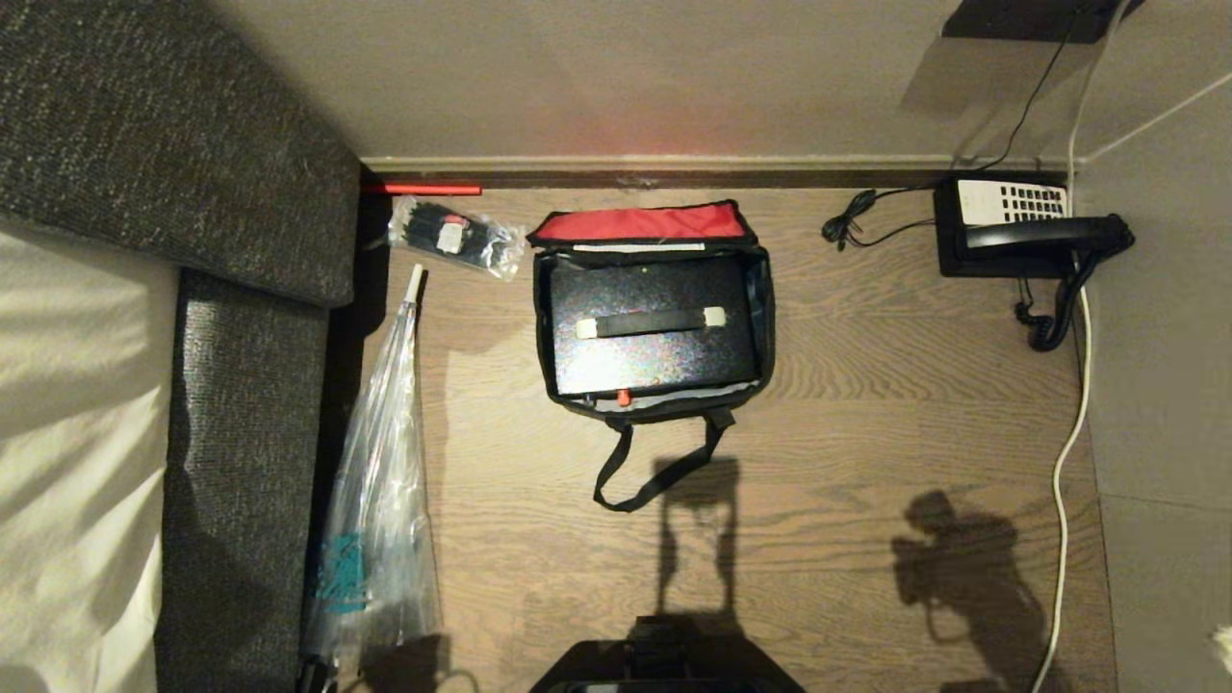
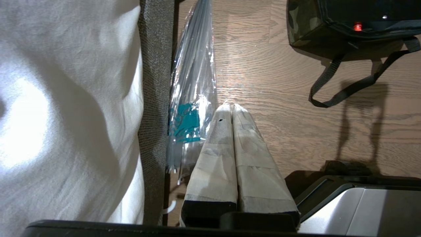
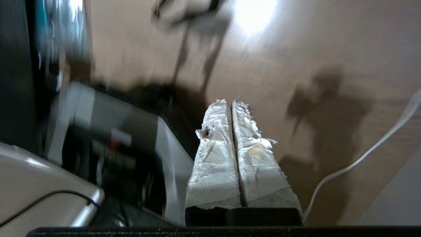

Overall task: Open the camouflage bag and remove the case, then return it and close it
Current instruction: Grip the handle

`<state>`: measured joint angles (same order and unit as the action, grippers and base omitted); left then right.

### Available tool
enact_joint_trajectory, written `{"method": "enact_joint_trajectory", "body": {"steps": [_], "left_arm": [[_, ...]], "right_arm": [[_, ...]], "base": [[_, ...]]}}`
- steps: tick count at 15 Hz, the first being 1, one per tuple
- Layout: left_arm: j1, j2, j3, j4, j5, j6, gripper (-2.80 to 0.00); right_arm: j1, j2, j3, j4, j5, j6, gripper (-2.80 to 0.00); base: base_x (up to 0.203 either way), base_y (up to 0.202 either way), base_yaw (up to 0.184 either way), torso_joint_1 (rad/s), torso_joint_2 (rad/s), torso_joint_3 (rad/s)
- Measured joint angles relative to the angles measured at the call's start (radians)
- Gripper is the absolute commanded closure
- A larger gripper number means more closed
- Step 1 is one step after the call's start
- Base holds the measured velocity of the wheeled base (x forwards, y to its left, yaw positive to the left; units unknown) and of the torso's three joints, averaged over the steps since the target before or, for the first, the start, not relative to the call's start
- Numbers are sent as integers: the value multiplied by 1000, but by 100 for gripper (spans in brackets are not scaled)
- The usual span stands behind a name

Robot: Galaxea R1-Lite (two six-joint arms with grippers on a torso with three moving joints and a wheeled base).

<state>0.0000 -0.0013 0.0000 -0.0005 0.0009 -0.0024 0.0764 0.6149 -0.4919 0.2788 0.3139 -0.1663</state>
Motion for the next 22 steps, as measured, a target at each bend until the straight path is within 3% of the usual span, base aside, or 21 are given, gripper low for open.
{"method": "enact_joint_trajectory", "body": {"steps": [3, 6, 8, 9, 14, 16, 19, 22], "left_arm": [[0, 0, 0, 0, 0, 0, 0], [0, 0, 0, 0, 0, 0, 0], [0, 0, 0, 0, 0, 0, 0], [0, 0, 0, 0, 0, 0, 0], [0, 0, 0, 0, 0, 0, 0], [0, 0, 0, 0, 0, 0, 0], [0, 0, 0, 0, 0, 0, 0], [0, 0, 0, 0, 1, 0, 0]], "right_arm": [[102, 400, -118, -115, -90, -8, 0], [282, 762, -339, -197, -293, 53, 0], [419, 942, -436, -268, -399, 33, 0], [471, 1015, -460, -316, -431, 0, -280], [592, 1243, -497, -577, -522, -321, -280], [619, 1296, -495, -742, -579, -403, -280], [633, 1346, -486, -987, -592, -568, -280], [634, 1389, -457, -1276, -601, -809, -280]], "base": [[0, 0, 0, 0, 0, 0], [0, 0, 0, 0, 0, 0], [0, 0, 0, 0, 0, 0], [0, 0, 0, 0, 0, 0], [0, 0, 0, 0, 0, 0], [0, 0, 0, 0, 0, 0], [0, 0, 0, 0, 0, 0], [0, 0, 0, 0, 0, 0]]}}
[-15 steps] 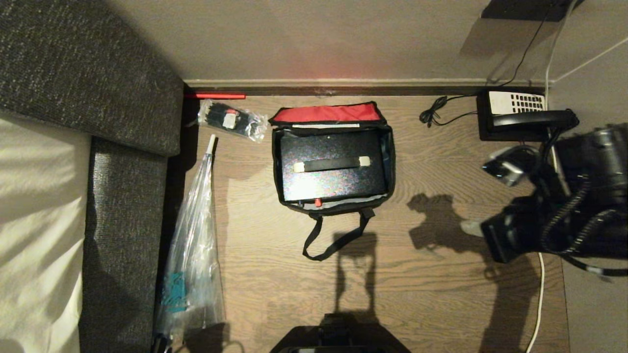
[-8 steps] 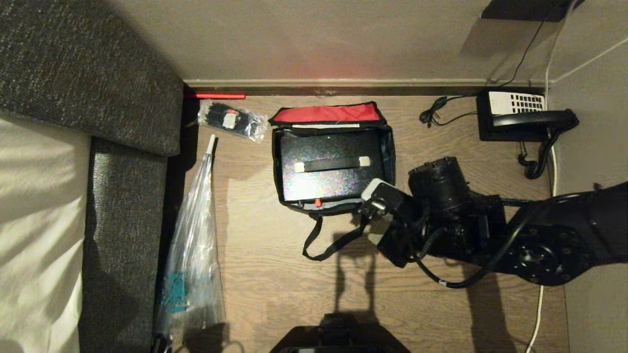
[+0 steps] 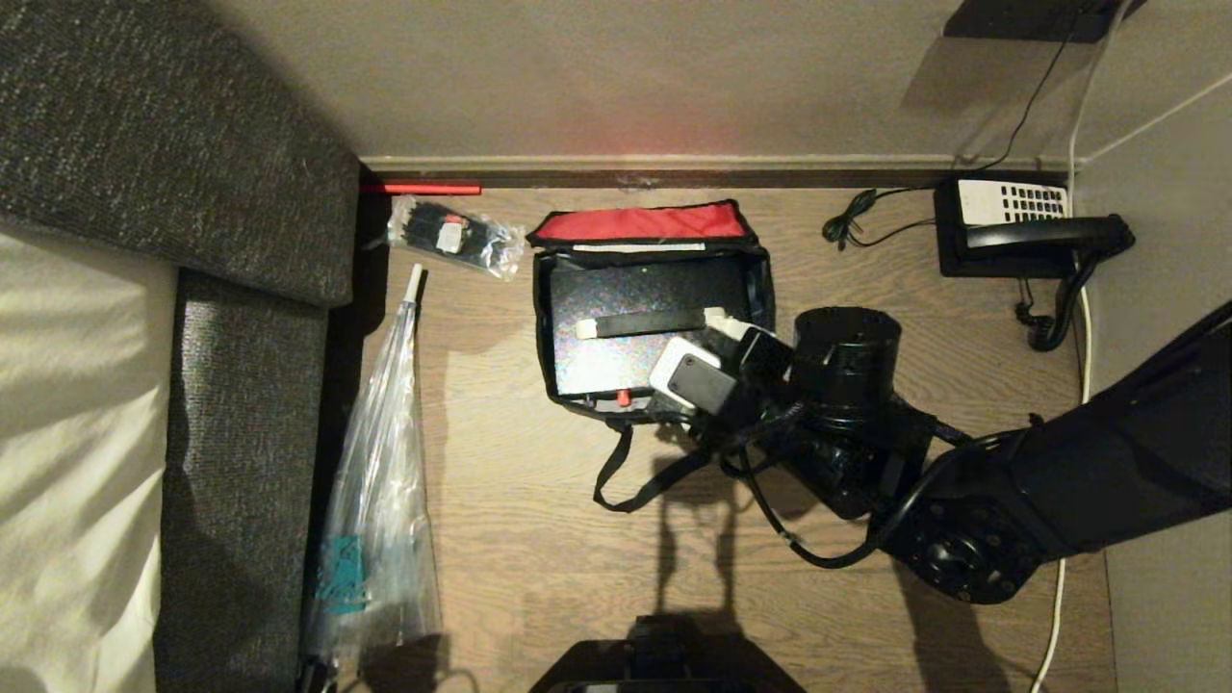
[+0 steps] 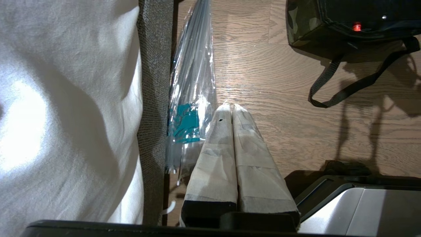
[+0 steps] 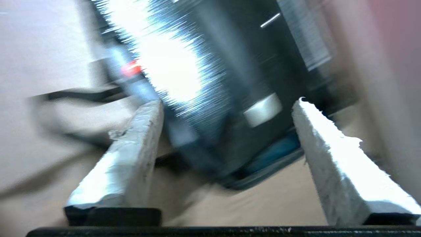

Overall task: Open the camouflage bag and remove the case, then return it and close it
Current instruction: Grip the handle

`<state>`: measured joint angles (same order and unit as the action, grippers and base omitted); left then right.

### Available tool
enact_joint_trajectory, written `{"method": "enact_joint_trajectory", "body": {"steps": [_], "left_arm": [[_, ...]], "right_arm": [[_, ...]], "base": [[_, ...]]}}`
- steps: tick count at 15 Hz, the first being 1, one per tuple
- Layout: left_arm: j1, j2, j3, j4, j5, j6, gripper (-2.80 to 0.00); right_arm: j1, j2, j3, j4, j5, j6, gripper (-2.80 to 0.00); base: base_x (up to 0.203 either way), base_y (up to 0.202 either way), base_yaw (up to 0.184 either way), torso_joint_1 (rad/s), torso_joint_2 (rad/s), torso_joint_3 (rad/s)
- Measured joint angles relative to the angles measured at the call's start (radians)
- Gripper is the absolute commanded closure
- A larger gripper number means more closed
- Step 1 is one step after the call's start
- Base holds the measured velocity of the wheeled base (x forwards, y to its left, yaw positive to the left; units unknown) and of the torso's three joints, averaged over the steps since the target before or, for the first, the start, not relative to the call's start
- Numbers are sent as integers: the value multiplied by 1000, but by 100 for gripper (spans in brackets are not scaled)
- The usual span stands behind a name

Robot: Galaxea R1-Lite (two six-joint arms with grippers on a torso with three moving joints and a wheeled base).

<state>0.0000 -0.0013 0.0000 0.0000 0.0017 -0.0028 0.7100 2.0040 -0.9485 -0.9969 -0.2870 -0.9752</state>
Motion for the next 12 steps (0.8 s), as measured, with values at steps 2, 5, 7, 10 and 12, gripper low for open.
{"method": "enact_joint_trajectory", "body": {"steps": [2, 5, 7, 10, 12], "left_arm": [[0, 0, 0, 0, 0, 0, 0], [0, 0, 0, 0, -1, 0, 0], [0, 0, 0, 0, 0, 0, 0], [0, 0, 0, 0, 0, 0, 0], [0, 0, 0, 0, 0, 0, 0]], "right_arm": [[-1, 44, 30, -178, -2, -136, -280], [11, 105, 77, -355, -36, -295, -280], [34, 142, 105, -414, -83, -321, -280], [43, 174, 55, -436, -107, -460, -280], [61, 204, 37, -473, -188, -542, -280]], "base": [[0, 0, 0, 0, 0, 0], [0, 0, 0, 0, 0, 0], [0, 0, 0, 0, 0, 0], [0, 0, 0, 0, 0, 0], [0, 0, 0, 0, 0, 0]]}}
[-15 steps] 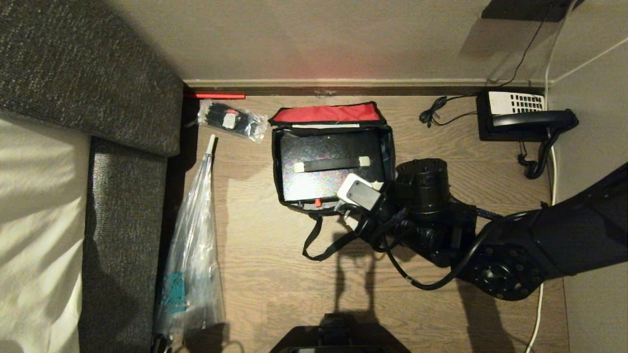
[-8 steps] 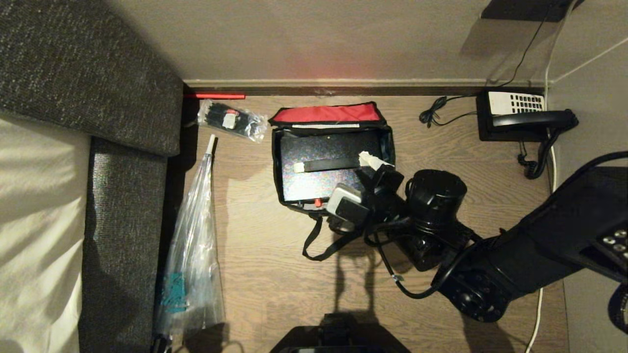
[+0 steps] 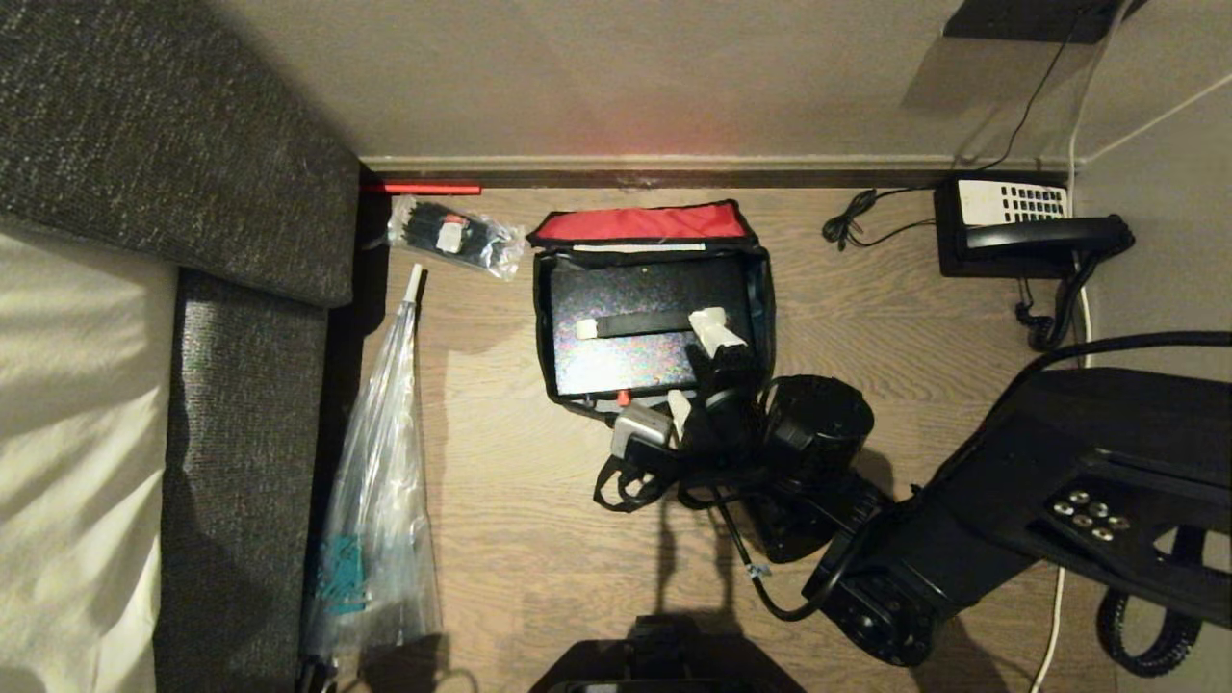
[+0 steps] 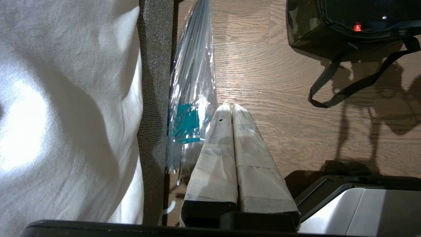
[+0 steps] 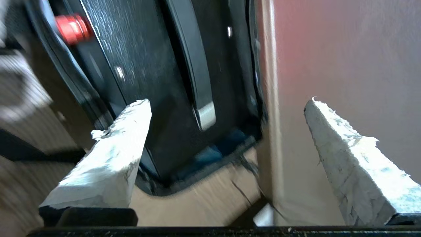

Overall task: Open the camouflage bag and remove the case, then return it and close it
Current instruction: Grip the handle

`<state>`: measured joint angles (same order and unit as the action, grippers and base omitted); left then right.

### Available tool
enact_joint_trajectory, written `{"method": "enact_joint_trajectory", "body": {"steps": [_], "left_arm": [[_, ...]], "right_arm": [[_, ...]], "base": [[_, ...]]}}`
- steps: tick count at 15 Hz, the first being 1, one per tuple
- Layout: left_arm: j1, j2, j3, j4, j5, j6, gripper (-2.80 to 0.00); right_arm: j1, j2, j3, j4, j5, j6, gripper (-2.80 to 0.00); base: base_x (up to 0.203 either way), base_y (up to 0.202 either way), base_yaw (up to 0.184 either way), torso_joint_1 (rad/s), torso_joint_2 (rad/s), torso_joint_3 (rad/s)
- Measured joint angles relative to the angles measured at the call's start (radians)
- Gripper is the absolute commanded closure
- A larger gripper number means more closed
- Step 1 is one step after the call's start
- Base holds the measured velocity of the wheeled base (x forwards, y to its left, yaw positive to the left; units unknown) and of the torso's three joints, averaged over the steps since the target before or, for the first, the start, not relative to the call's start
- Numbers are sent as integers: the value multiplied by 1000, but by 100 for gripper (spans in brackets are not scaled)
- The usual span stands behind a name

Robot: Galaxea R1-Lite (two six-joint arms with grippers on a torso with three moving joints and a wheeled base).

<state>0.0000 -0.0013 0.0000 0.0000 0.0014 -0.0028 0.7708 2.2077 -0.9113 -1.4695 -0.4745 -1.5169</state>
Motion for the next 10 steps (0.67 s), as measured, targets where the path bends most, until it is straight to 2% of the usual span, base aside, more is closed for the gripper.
{"method": "enact_joint_trajectory", "body": {"steps": [3, 5, 8, 10], "left_arm": [[0, 0, 0, 0, 0, 0, 0], [0, 0, 0, 0, 0, 0, 0], [0, 0, 0, 0, 0, 0, 0], [0, 0, 0, 0, 0, 0, 0]], "right_arm": [[28, 69, -47, -49, -102, -100, -280], [44, 117, -123, -52, -170, -134, -280], [71, 196, -242, -52, -348, -128, -280], [78, 231, -267, -53, -404, -87, -280]], "base": [[0, 0, 0, 0, 0, 0], [0, 0, 0, 0, 0, 0], [0, 0, 0, 0, 0, 0], [0, 0, 0, 0, 0, 0]]}}
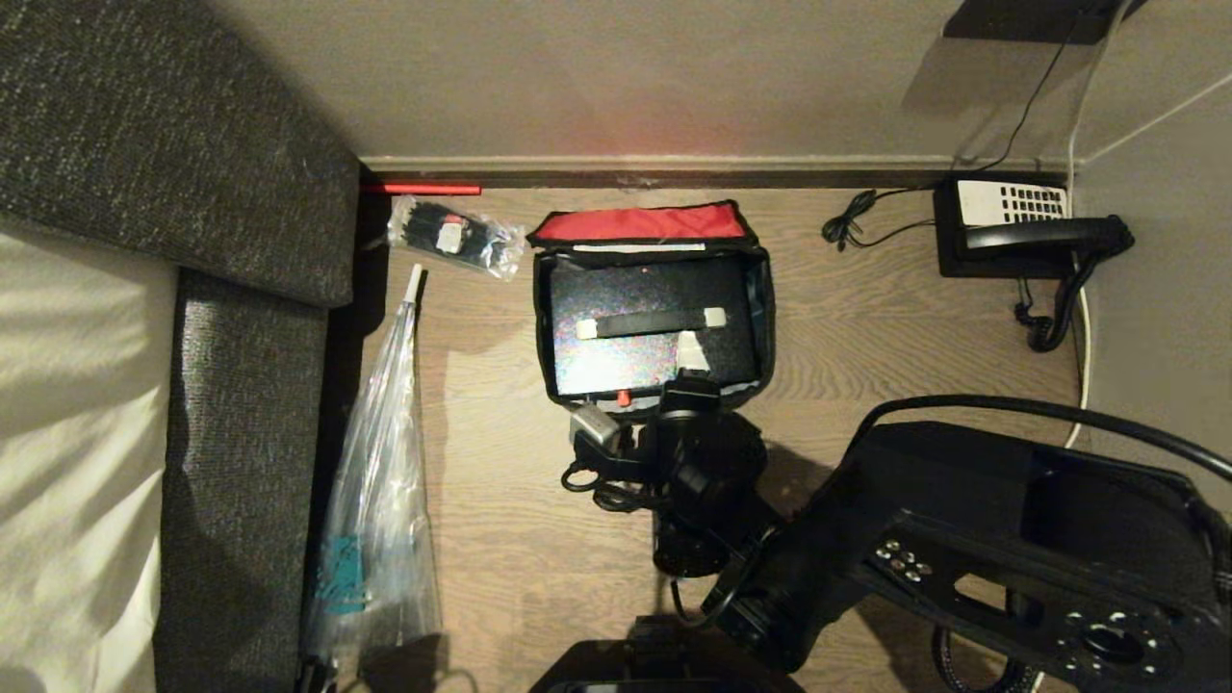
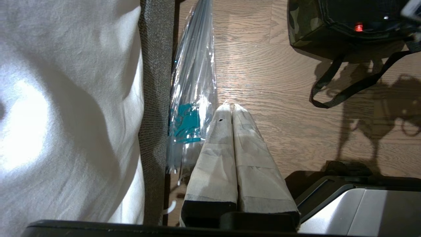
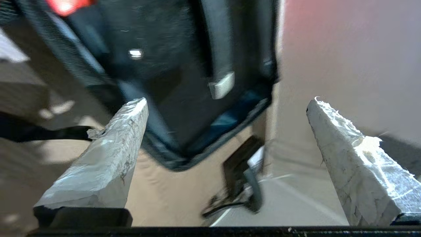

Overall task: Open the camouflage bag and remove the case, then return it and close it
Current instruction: Grip the handle

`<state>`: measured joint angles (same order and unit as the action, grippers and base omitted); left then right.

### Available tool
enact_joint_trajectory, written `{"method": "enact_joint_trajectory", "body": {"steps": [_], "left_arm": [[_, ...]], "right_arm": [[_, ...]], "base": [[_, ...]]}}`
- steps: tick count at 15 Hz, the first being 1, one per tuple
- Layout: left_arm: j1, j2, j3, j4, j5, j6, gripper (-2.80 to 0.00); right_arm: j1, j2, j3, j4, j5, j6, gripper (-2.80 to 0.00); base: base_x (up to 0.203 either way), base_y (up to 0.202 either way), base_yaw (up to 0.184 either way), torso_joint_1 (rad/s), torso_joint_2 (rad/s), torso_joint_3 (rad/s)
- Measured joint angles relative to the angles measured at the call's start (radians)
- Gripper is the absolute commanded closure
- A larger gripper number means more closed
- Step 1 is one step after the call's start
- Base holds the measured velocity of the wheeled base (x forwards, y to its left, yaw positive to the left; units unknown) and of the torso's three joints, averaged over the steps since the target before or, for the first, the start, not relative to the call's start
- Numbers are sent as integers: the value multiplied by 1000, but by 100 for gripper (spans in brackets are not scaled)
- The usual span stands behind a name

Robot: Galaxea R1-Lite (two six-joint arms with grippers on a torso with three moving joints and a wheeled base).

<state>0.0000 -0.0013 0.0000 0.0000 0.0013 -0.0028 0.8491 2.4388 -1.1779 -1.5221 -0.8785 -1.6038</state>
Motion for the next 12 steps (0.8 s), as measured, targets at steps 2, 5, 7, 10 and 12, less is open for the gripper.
{"method": "enact_joint_trajectory", "body": {"steps": [2, 5, 7, 10, 12], "left_arm": [[0, 0, 0, 0, 0, 0, 0], [0, 0, 0, 0, 0, 0, 0], [0, 0, 0, 0, 0, 0, 0], [0, 0, 0, 0, 0, 0, 0], [0, 0, 0, 0, 0, 0, 0]], "right_arm": [[-1, 34, -30, 1, -19, 38, -280], [-25, 69, -65, 1, -4, 58, -280], [-30, 74, -75, 0, 40, 66, -280], [-43, 72, -71, 0, 211, 65, -280], [-47, 66, -59, 1, 301, 60, -280]], "base": [[0, 0, 0, 0, 0, 0], [0, 0, 0, 0, 0, 0], [0, 0, 0, 0, 0, 0], [0, 0, 0, 0, 0, 0], [0, 0, 0, 0, 0, 0]]}}
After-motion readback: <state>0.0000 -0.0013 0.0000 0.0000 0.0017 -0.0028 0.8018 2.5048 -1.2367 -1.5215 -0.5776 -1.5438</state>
